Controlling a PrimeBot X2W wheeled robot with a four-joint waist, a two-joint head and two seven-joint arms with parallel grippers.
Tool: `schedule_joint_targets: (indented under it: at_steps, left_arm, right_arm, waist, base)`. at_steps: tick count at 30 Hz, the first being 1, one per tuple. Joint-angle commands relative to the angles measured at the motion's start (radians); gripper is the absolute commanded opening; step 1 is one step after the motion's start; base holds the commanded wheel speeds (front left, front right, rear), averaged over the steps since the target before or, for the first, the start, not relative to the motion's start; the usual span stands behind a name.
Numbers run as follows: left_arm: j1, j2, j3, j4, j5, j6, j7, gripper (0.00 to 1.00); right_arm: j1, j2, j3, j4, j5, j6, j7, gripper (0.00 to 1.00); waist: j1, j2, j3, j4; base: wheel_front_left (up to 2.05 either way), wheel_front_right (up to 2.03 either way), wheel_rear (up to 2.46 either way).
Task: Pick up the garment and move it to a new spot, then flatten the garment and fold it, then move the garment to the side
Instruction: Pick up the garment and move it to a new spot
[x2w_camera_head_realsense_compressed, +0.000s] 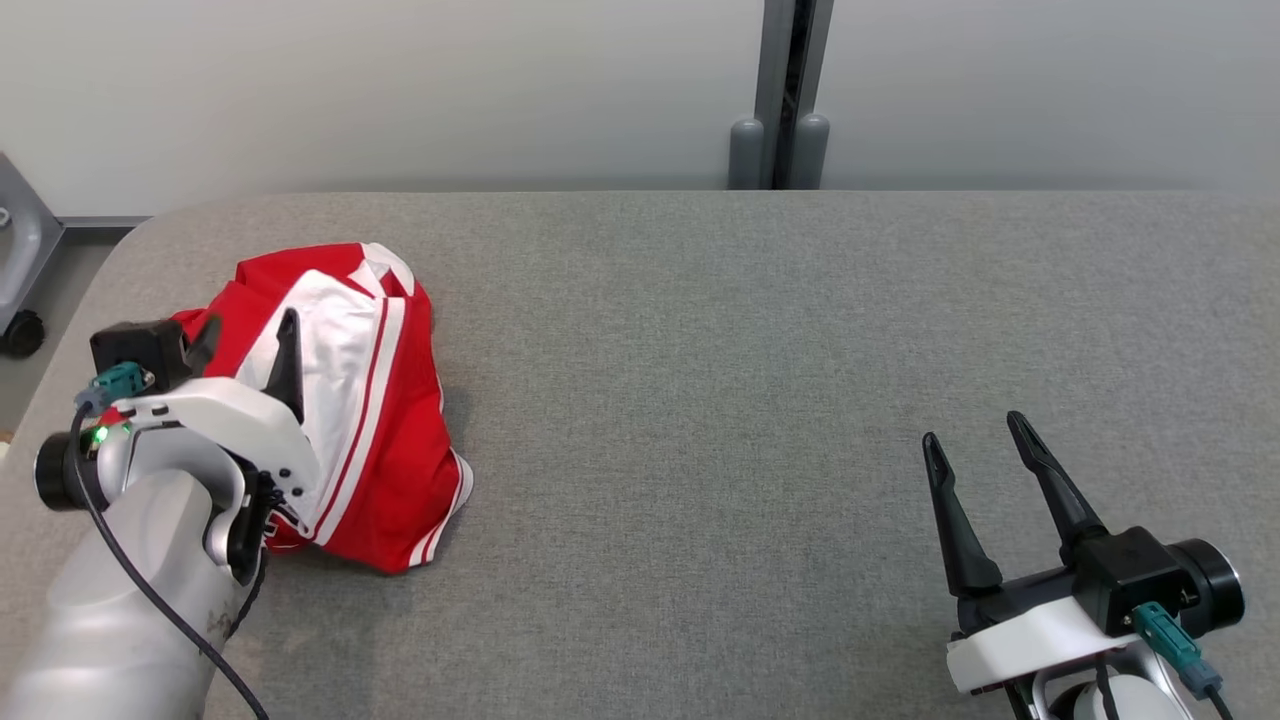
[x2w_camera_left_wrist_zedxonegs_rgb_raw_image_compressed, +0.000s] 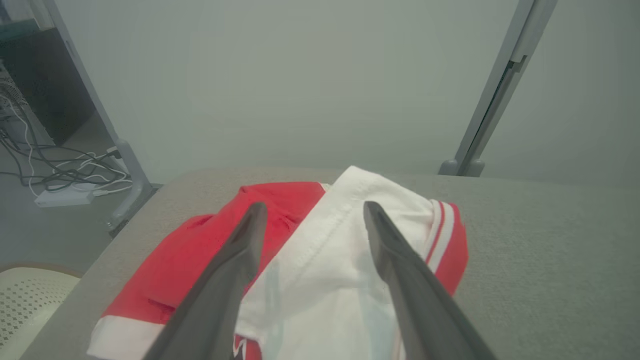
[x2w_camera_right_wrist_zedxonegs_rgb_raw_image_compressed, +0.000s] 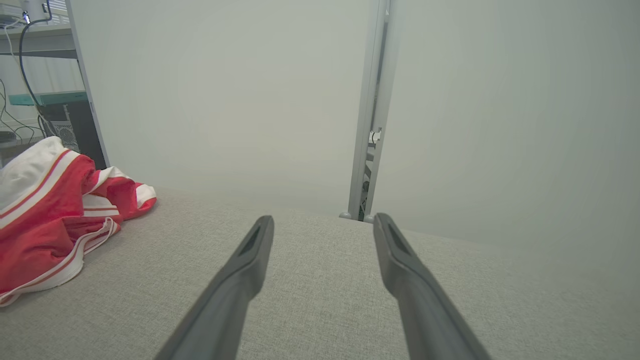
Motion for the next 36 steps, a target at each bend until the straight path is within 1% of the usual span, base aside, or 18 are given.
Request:
schedule_joint_targets:
  at_steps: [1, 8, 17, 19, 22, 23, 26, 29, 33, 36]
  left_arm:
    - [-0.001, 0.008, 0.009, -0.020, 0.011, 0.011, -0.005, 1.00]
    - [0.079, 0.035, 0.077, -0.215, 0.048, 0.054, -0.004, 1.00]
    - [0.197, 0.058, 0.121, -0.383, 0.054, 0.101, -0.004, 1.00]
    - [0.220, 0.058, 0.126, -0.416, 0.063, 0.113, -0.004, 1.00]
    - [0.270, 0.046, 0.163, -0.485, 0.067, 0.127, -0.004, 1.00]
    - [0.270, 0.046, 0.163, -0.485, 0.067, 0.127, -0.004, 1.00]
    - [0.340, 0.026, 0.194, -0.561, 0.093, 0.142, -0.004, 1.00]
    - [0.420, -0.011, 0.242, -0.650, 0.128, 0.149, -0.004, 1.00]
    - [0.540, -0.075, 0.294, -0.762, 0.205, 0.117, -0.004, 1.00]
    - [0.610, -0.127, 0.315, -0.812, 0.265, 0.075, -0.004, 1.00]
  right_arm:
    - [0.010, -0.004, -0.003, -0.004, 0.003, 0.002, -0.006, 1.00]
    - [0.016, -0.004, -0.002, 0.000, 0.008, 0.002, -0.006, 1.00]
    - [0.019, -0.004, 0.000, 0.001, 0.008, 0.002, -0.006, 1.00]
    - [0.021, -0.004, 0.002, 0.001, 0.009, 0.002, -0.006, 1.00]
    - [0.024, -0.004, 0.002, -0.004, 0.010, 0.002, -0.006, 1.00]
    - [0.024, -0.004, 0.002, -0.004, 0.010, 0.002, -0.006, 1.00]
    - [0.028, -0.004, -0.002, -0.011, 0.013, 0.002, -0.006, 1.00]
    - [0.032, -0.005, 0.000, -0.019, 0.014, 0.002, -0.006, 1.00]
    - [0.050, -0.005, -0.008, -0.039, 0.026, 0.002, -0.006, 1.00]
    - [0.071, -0.005, -0.013, -0.046, 0.030, 0.002, -0.006, 1.00]
  waist:
    - [0.0000, 0.0000, -0.002, 0.004]
    - [0.0000, 0.0000, -0.016, 0.016]
    - [0.0000, 0.0000, -0.028, 0.013]
    - [0.0000, 0.0000, -0.029, 0.010]
    - [0.0000, 0.0000, -0.036, 0.003]
    - [0.0000, 0.0000, -0.036, 0.003]
    - [0.0000, 0.0000, -0.040, -0.003]
    - [0.0000, 0.0000, -0.046, -0.010]
    - [0.0000, 0.0000, -0.058, -0.012]
    - [0.0000, 0.0000, -0.069, -0.017]
  base:
    - [0.00, 0.00, 0.00]
    - [0.00, 0.00, 0.00]
    - [0.00, 0.00, 0.00]
    - [0.00, 0.00, 0.00]
    - [0.00, 0.00, 0.00]
    - [0.00, 0.00, 0.00]
    - [0.00, 0.00, 0.00]
    - [0.00, 0.00, 0.00]
    - [0.00, 0.00, 0.00]
    - [0.00, 0.00, 0.00]
